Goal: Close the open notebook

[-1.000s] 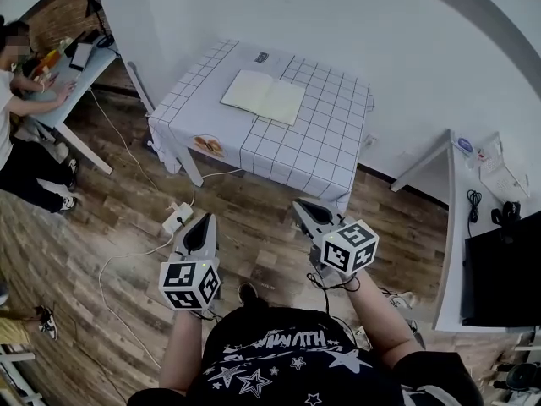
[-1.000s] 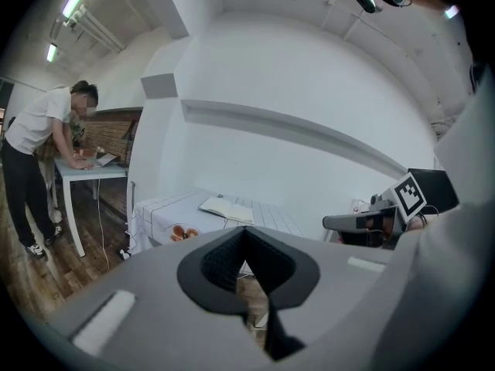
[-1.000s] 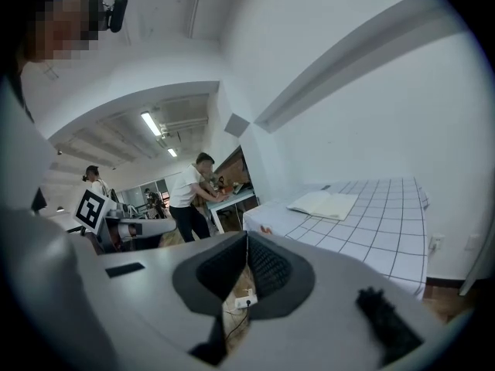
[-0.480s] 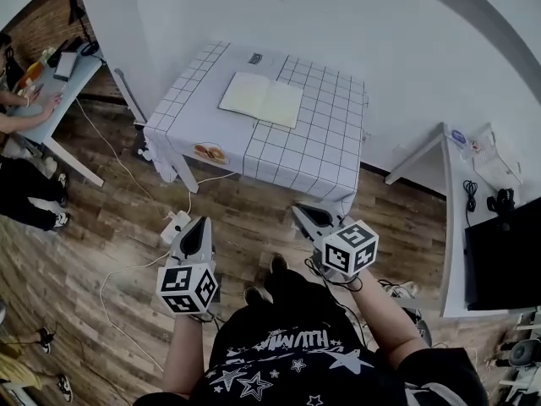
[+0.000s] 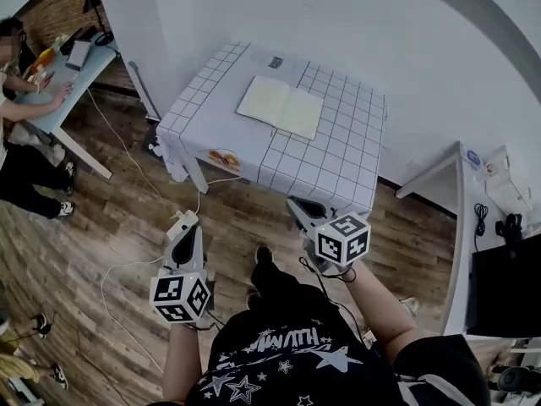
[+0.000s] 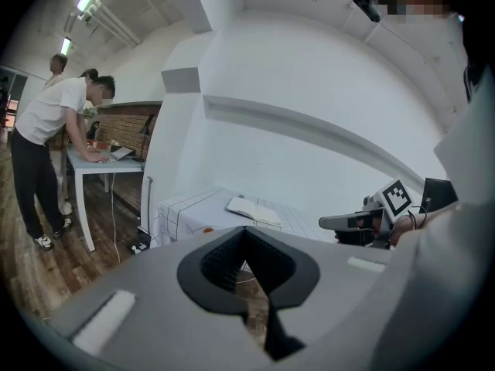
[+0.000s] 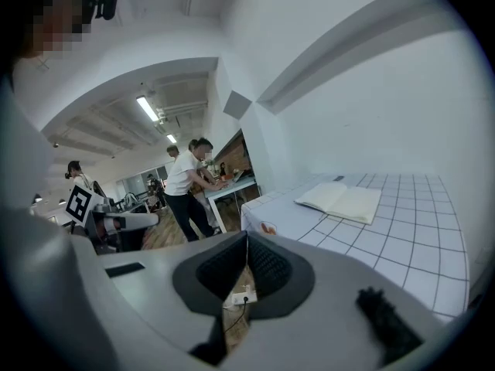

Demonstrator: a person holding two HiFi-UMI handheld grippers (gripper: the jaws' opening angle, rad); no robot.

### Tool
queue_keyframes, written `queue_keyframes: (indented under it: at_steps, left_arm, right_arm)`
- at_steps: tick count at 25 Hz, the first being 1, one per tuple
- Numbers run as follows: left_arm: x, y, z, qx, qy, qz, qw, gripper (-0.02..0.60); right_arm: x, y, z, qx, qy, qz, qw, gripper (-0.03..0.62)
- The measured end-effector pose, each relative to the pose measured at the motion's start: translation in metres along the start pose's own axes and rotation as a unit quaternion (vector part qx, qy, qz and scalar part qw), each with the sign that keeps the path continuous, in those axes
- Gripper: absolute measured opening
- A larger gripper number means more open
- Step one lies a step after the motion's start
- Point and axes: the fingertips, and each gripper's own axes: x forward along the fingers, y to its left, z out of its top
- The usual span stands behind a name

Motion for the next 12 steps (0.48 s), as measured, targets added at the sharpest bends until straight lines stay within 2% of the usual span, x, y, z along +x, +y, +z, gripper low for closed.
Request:
queue_keyframes:
  at_steps: [5, 10, 12]
  left_arm:
    - [0.031, 0.015, 0.015, 0.004, -0.001, 0.011, 0.9999, 0.009]
    - [0.063, 0.022, 0.013, 0.006, 0.007, -0.001, 1.0, 0.009]
    - [0.085, 0.021, 0.015, 0.007, 0.021, -0.005, 0.9997, 0.009]
  right_arm:
    - [0.036, -0.014, 0.019, 0.0, -0.004, 0.016, 1.0, 0.014]
    - [0.061, -0.031, 0.008, 0.006, 0.012, 0.017, 1.0, 0.014]
    - [0.07, -0.051, 0.01, 0.015, 0.018, 0.014, 1.0, 0.014]
